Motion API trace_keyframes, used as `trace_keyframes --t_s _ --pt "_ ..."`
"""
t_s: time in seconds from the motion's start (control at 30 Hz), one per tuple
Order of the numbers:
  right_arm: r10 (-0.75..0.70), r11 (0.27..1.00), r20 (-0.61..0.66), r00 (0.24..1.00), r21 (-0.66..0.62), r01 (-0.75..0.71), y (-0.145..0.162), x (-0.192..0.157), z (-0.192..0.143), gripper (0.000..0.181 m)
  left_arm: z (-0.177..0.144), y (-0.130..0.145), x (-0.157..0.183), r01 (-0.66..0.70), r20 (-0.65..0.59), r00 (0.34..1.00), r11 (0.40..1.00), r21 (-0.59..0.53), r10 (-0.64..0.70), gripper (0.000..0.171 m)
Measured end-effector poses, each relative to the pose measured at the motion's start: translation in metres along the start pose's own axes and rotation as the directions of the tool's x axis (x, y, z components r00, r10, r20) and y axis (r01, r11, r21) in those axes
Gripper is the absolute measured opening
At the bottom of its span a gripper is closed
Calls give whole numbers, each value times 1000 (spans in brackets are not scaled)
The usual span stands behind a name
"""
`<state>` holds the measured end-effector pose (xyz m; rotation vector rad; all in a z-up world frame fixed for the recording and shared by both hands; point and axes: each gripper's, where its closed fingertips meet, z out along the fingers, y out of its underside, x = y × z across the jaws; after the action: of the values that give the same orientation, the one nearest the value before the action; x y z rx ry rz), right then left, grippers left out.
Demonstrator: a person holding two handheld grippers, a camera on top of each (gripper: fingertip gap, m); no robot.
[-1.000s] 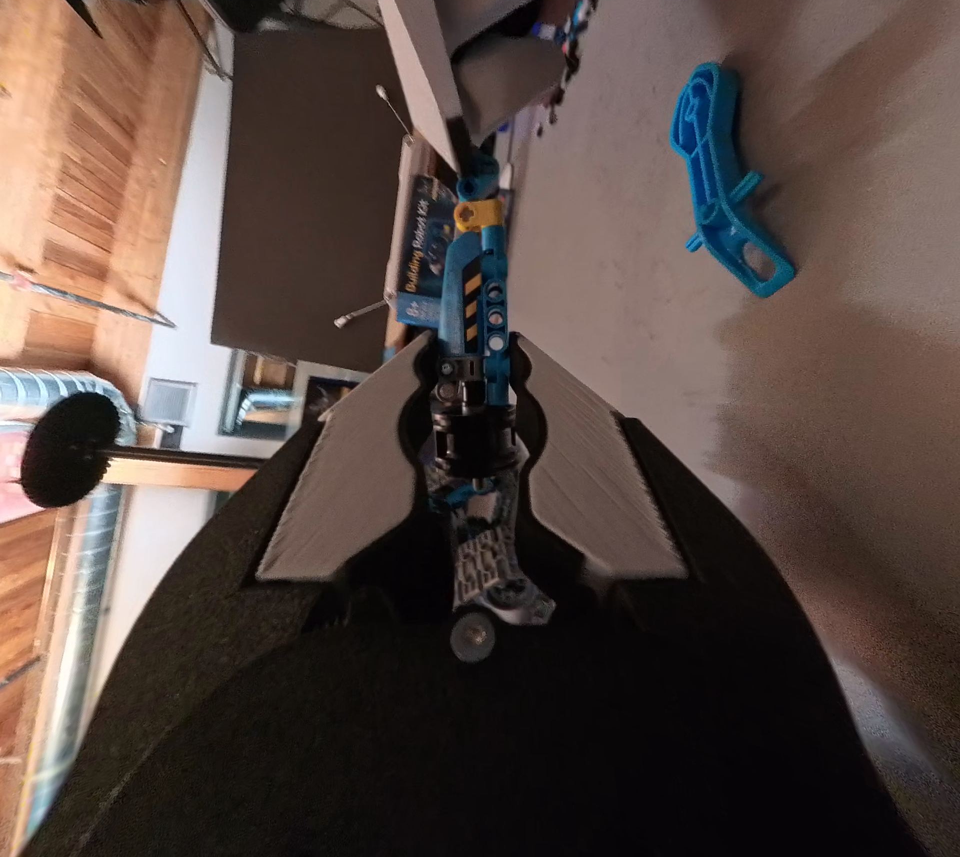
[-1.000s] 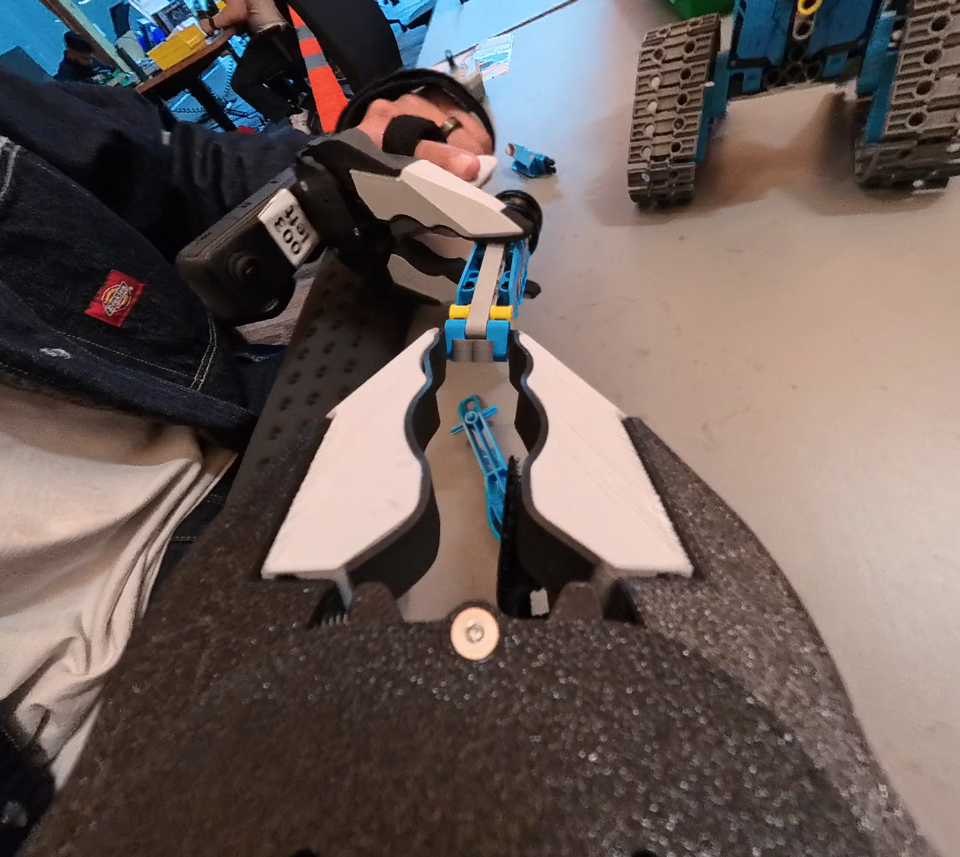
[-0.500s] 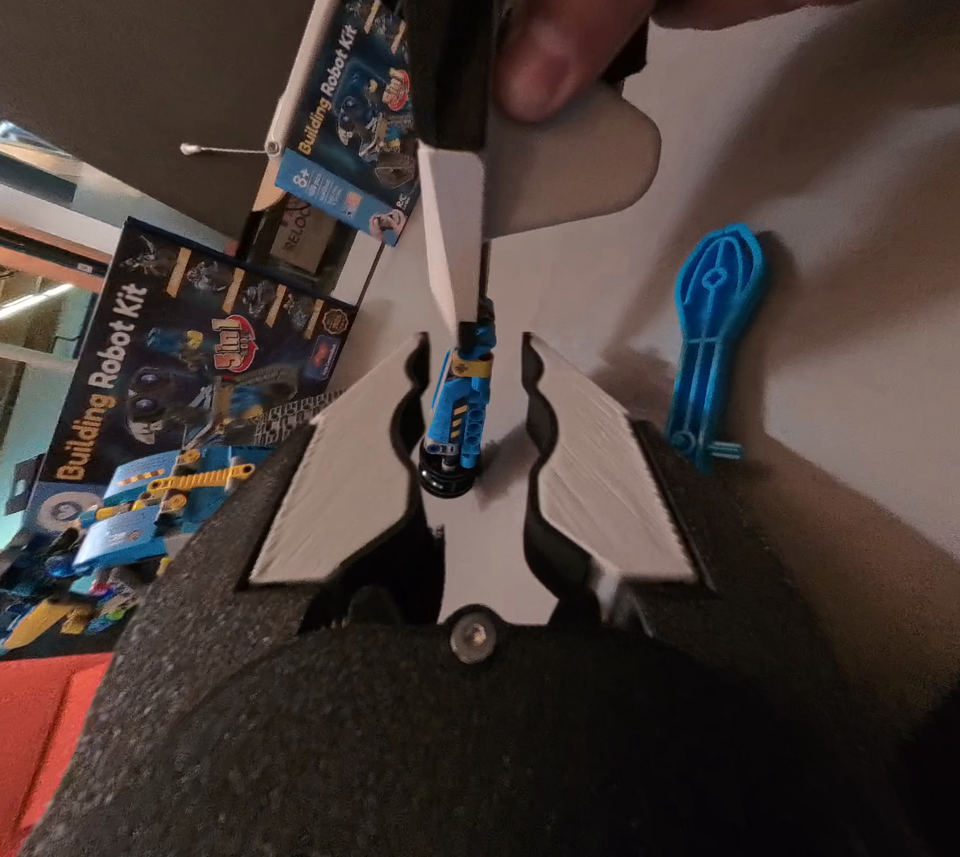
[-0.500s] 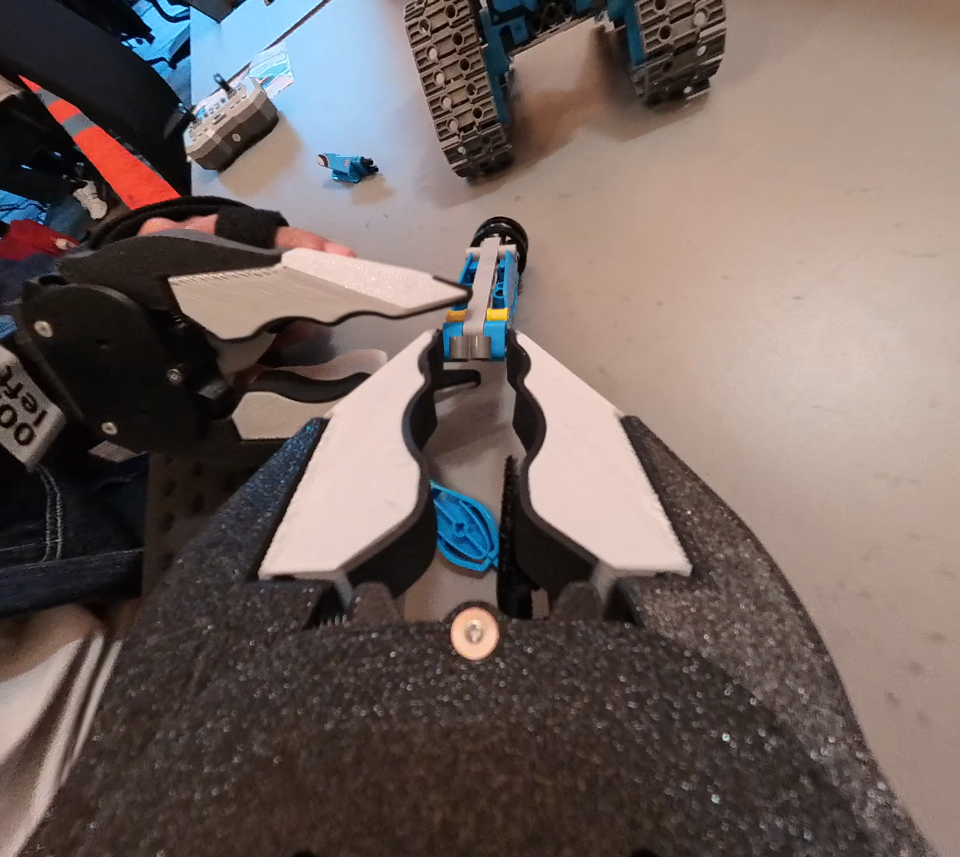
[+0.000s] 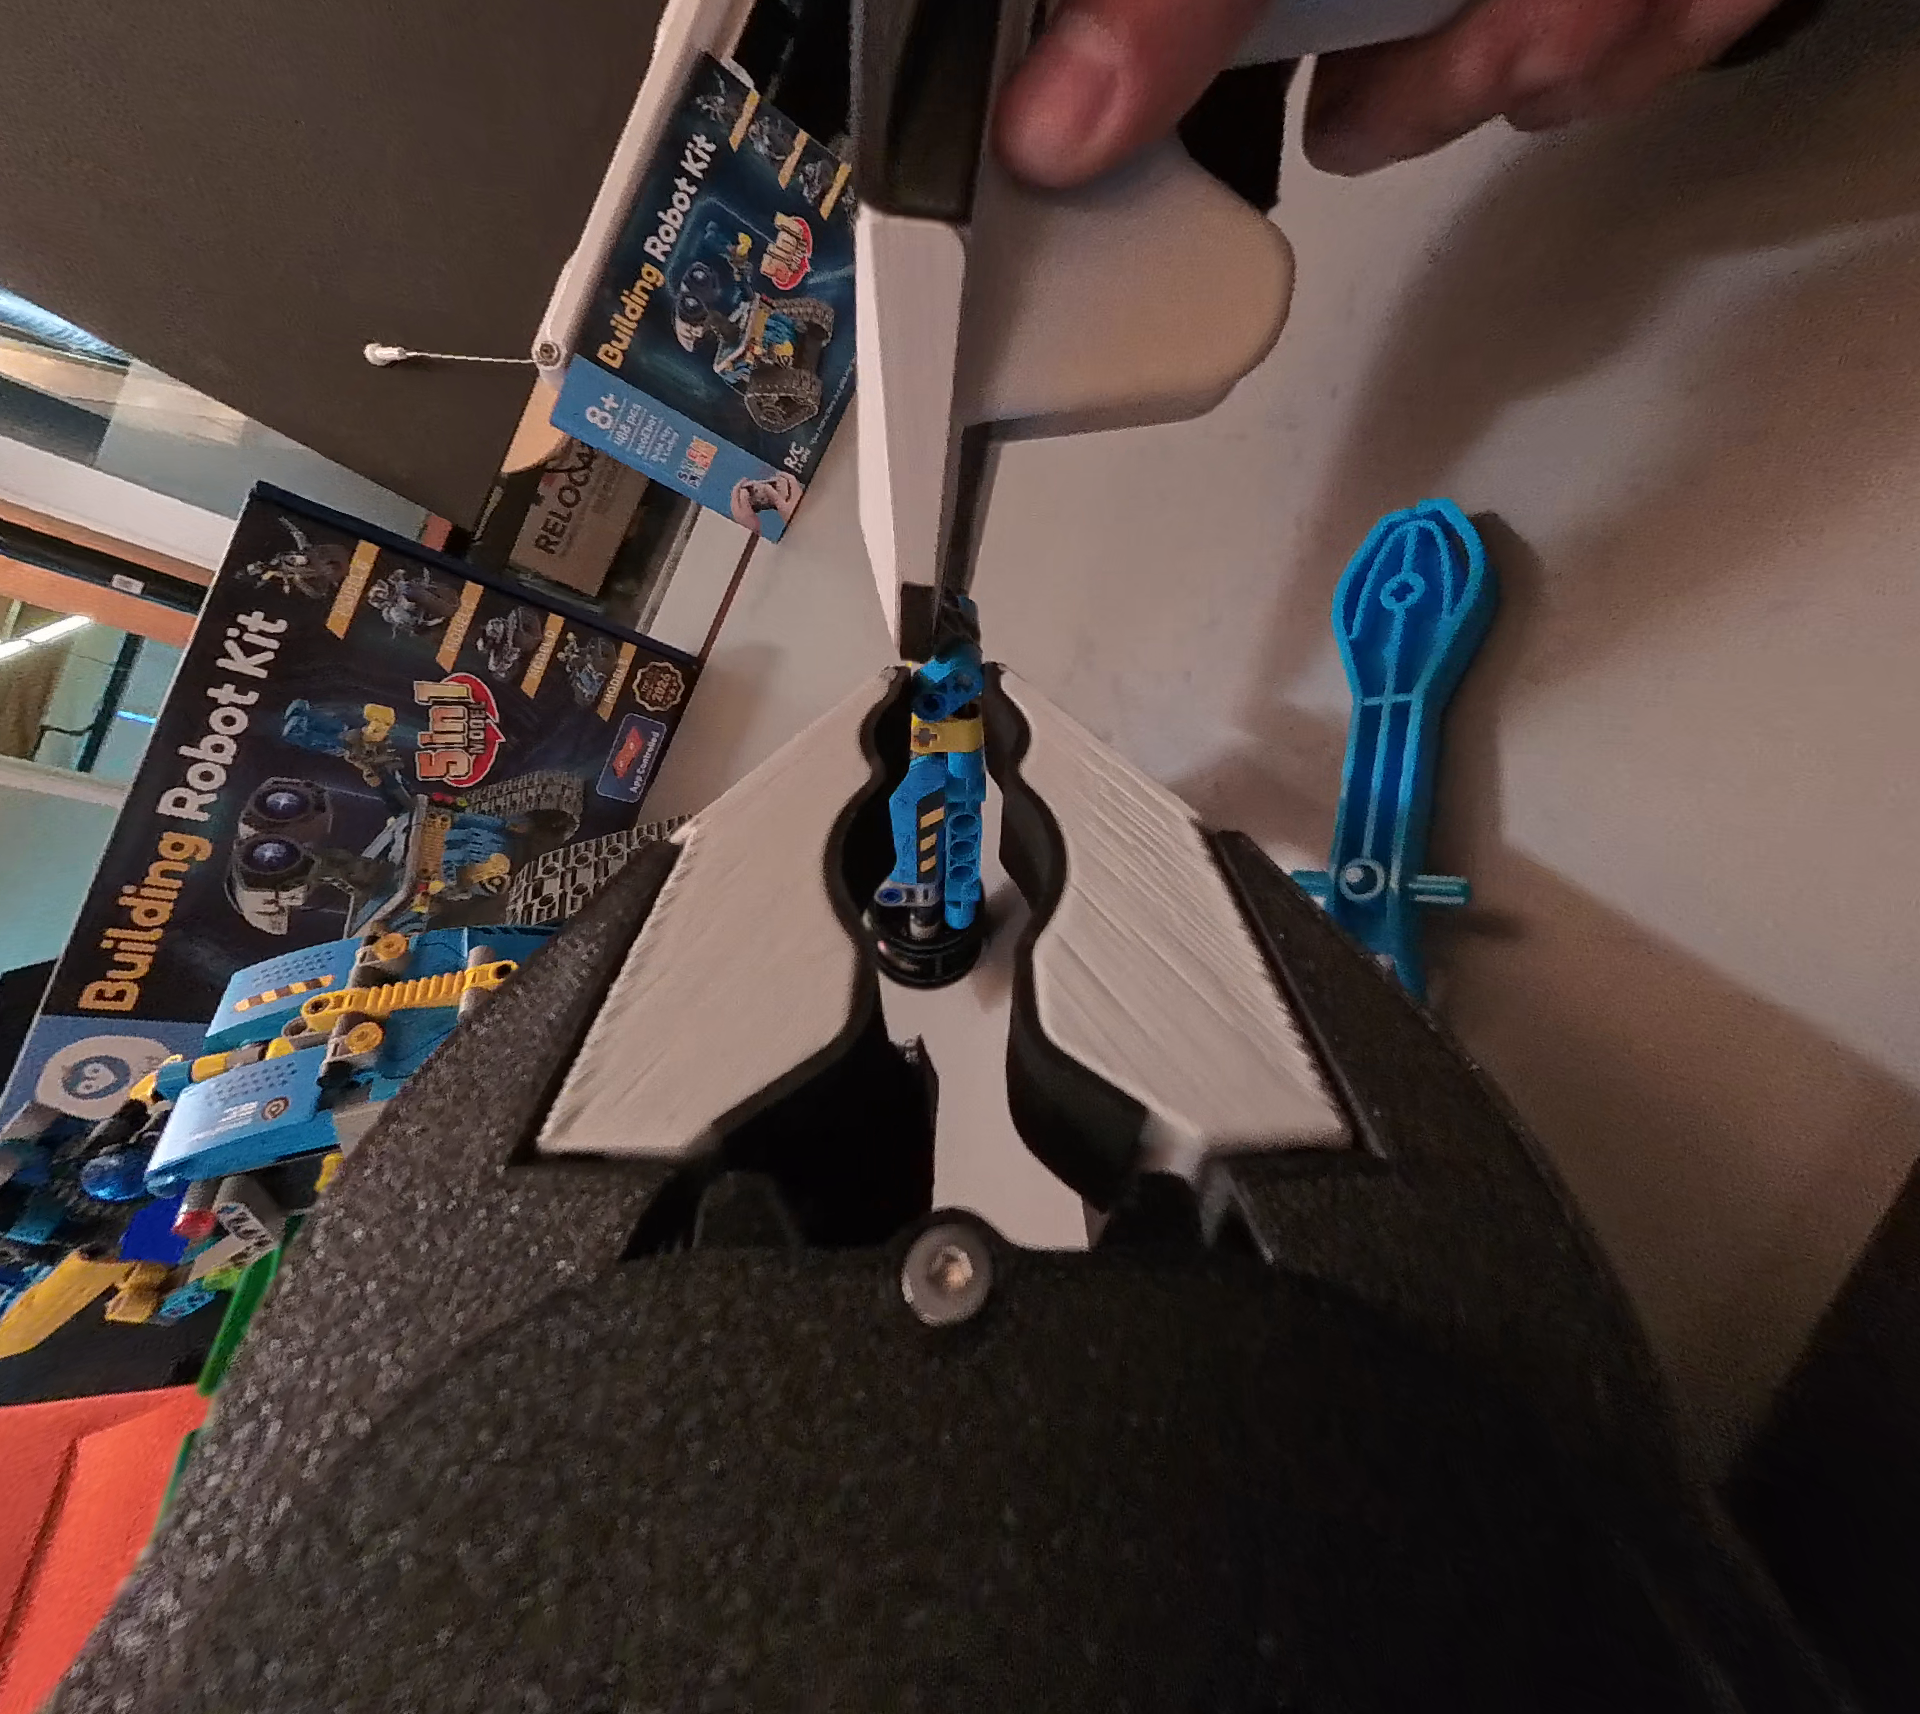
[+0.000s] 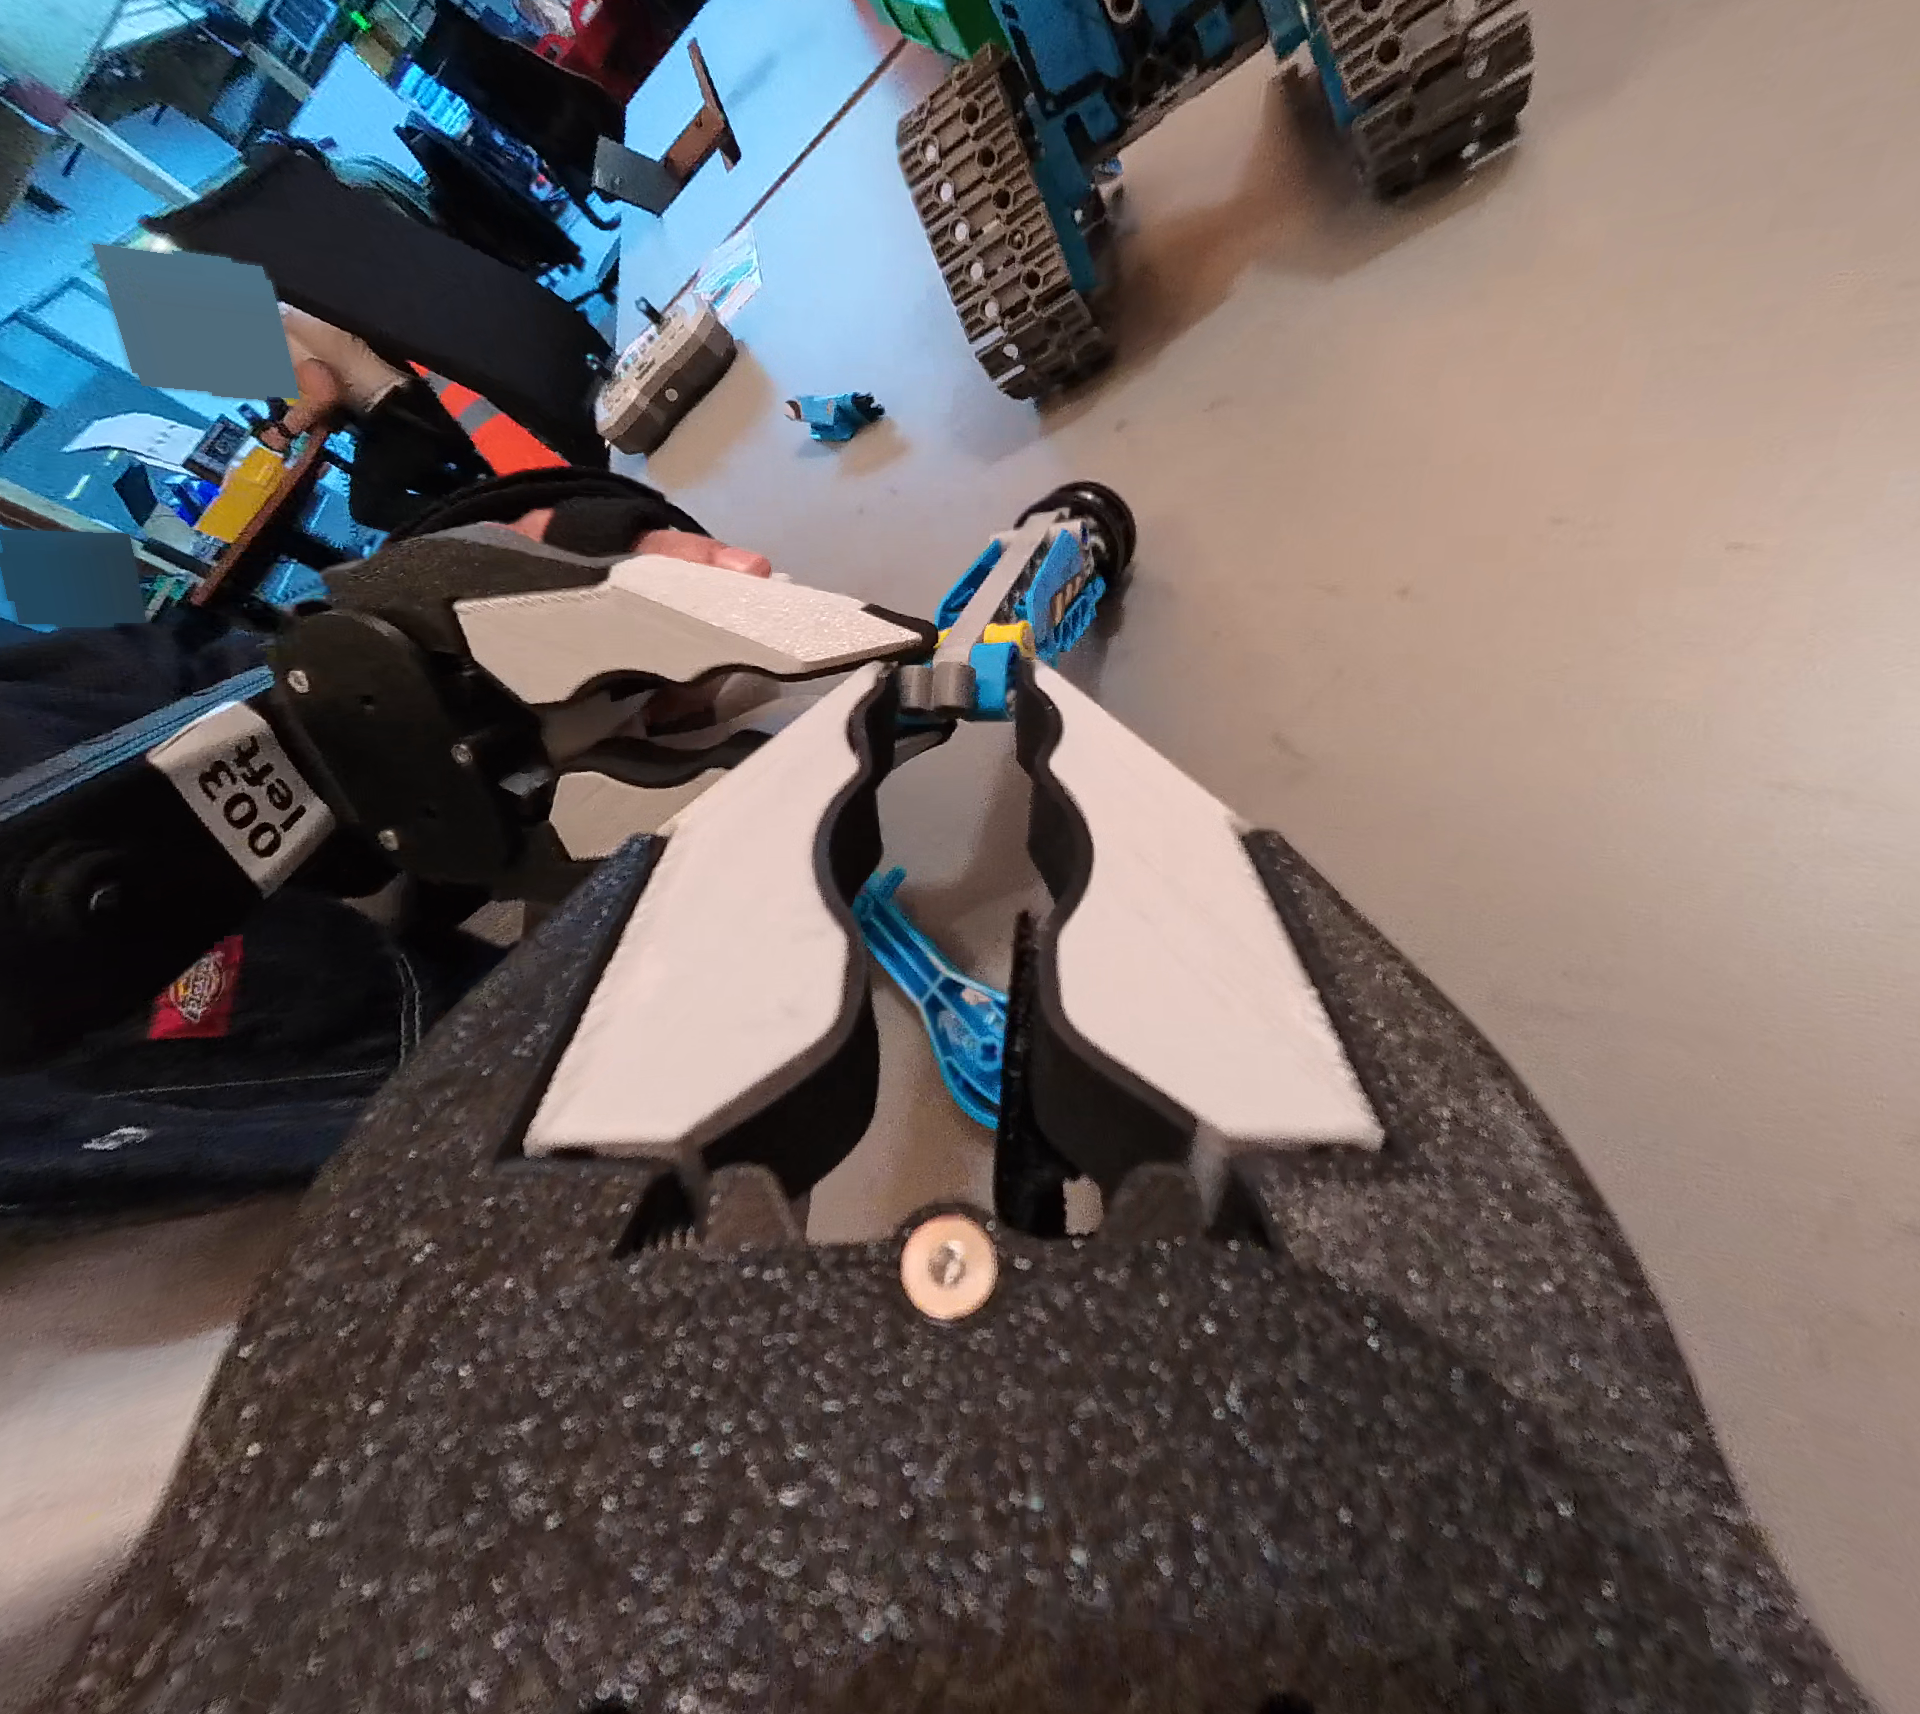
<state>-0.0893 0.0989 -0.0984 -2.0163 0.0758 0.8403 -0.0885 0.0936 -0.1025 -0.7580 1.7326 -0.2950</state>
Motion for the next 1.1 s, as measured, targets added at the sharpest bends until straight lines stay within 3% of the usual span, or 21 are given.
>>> trace_keyframes --t_s 0.23,0.53,0.63,0.73,0.83,0.9,0.93,1.03,1.1 --pt "-170 984 -141 975 -75 161 6 6 3 18 2 7 6 -93 6 996 994 -59 93 12" --pt "-239 971 -168 956 -69 230 1 0 0 13 -2 3 2 -206 82 974 977 -53 210 10" --pt "-234 972 -133 963 -24 233 -5 -6 -4 13 -5 -3 -3 -187 103 977 982 -22 188 10" --pt "-356 933 -101 929 21 360 -16 -18 -13 12 -12 -10 -12 -150 137 980 988 17 147 9" --pt "-466 866 -127 876 141 481 -37 -28 -36 14 -28 -20 -38 52 136 988 987 149 -73 9" --pt "-486 841 -73 871 230 489 -47 -40 -47 19 -41 -30 -52 313 -17 947 907 280 -322 9" --pt "-494 831 -32 869 276 483 -50 -47 -50 21 -47 -35 -58 468 -141 883 822 324 -447 9" --pt "-516 818 99 851 354 454 -49 -68 -48 35 -61 -43 -72 799 -499 599 513 315 -626 9" --pt "-528 811 158 835 386 440 -49 -80 -47 31 -63 -41 -74 903 -646 418 367 221 -639 9"
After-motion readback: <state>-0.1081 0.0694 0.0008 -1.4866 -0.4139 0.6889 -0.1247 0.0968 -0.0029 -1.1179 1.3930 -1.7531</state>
